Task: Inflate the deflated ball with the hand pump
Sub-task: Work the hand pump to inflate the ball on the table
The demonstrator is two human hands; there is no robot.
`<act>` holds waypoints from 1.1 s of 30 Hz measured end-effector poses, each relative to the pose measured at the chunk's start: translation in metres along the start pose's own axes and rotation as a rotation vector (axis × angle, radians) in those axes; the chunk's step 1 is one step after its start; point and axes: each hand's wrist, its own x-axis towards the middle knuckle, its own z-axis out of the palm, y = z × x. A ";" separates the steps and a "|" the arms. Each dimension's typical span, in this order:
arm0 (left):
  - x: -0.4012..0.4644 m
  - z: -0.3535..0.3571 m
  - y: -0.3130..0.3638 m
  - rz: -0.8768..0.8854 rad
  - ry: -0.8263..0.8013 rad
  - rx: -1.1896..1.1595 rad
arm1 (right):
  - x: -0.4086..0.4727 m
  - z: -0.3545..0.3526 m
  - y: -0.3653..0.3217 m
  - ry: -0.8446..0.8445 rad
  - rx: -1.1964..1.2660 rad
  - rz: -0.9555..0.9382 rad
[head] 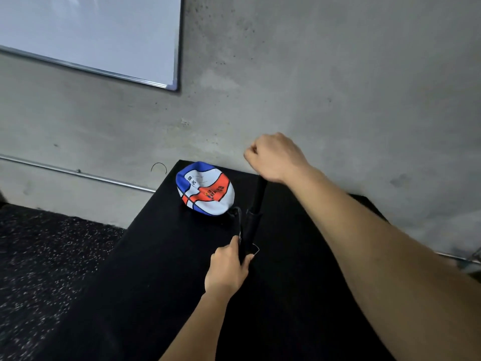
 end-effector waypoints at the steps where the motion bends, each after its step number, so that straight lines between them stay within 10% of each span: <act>1: 0.001 0.000 0.000 0.003 0.002 0.000 | -0.009 0.015 0.002 0.006 0.009 0.014; 33: -0.005 -0.003 0.007 0.022 0.017 0.000 | -0.059 0.059 -0.006 -0.173 -0.031 -0.052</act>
